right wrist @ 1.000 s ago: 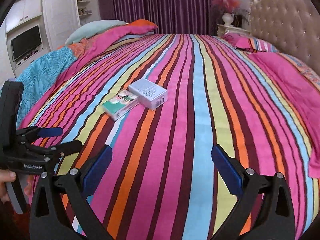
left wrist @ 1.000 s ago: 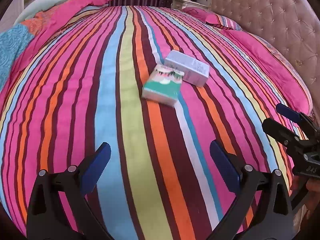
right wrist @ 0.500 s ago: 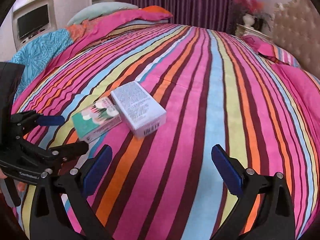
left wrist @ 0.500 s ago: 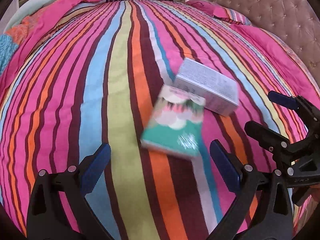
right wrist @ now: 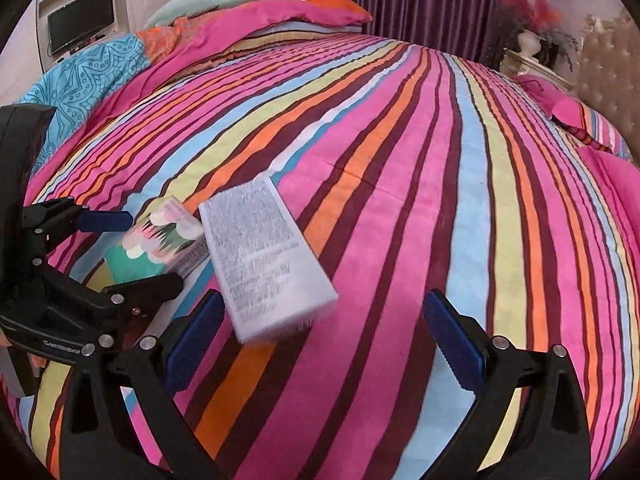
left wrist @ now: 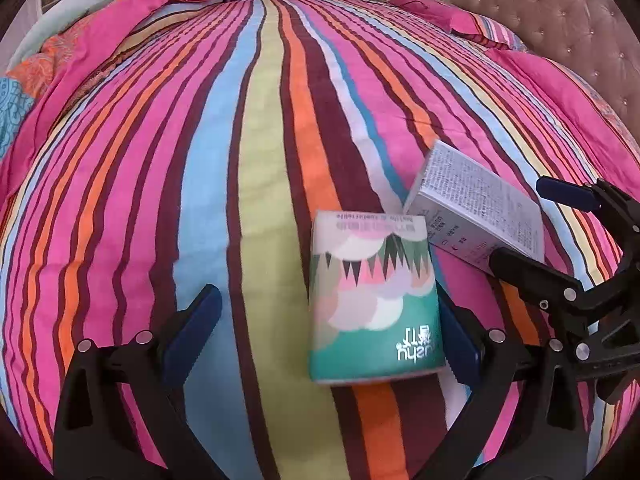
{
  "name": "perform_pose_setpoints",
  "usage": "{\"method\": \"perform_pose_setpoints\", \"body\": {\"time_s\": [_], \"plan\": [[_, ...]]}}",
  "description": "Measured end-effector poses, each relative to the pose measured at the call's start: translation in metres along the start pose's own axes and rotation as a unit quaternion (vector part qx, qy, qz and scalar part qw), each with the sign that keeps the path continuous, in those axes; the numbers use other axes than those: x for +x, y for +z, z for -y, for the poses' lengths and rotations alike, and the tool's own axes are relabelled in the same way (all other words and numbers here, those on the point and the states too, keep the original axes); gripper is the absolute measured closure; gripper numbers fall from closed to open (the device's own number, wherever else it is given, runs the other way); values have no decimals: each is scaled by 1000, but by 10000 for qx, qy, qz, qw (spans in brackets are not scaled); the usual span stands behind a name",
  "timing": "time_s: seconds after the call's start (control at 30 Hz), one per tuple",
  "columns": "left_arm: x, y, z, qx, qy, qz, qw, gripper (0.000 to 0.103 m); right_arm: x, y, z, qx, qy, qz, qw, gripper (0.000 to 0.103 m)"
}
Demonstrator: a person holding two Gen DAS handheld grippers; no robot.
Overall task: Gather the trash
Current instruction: 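Grasp the teal-and-pink tissue box with the left tool while the right tool grasps the white printed box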
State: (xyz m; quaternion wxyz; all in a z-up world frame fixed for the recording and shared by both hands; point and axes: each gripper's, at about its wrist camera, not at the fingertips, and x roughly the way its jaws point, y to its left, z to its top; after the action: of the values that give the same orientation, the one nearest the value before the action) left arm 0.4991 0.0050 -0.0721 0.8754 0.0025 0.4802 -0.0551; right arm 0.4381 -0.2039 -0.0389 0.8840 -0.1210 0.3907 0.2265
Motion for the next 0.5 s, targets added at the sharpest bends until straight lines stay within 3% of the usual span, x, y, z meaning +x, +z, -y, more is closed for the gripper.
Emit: {"method": "perform_pose_setpoints", "body": {"time_s": [0.23, 0.5], "plan": [[7, 7, -6, -94, 191, 138, 9997, 10, 11, 11, 3, 82, 116, 12, 9999, 8], [1, 6, -13, -201, 345, 263, 9989, 38, 24, 19, -1, 380, 157, -106, 9991, 10]]}}
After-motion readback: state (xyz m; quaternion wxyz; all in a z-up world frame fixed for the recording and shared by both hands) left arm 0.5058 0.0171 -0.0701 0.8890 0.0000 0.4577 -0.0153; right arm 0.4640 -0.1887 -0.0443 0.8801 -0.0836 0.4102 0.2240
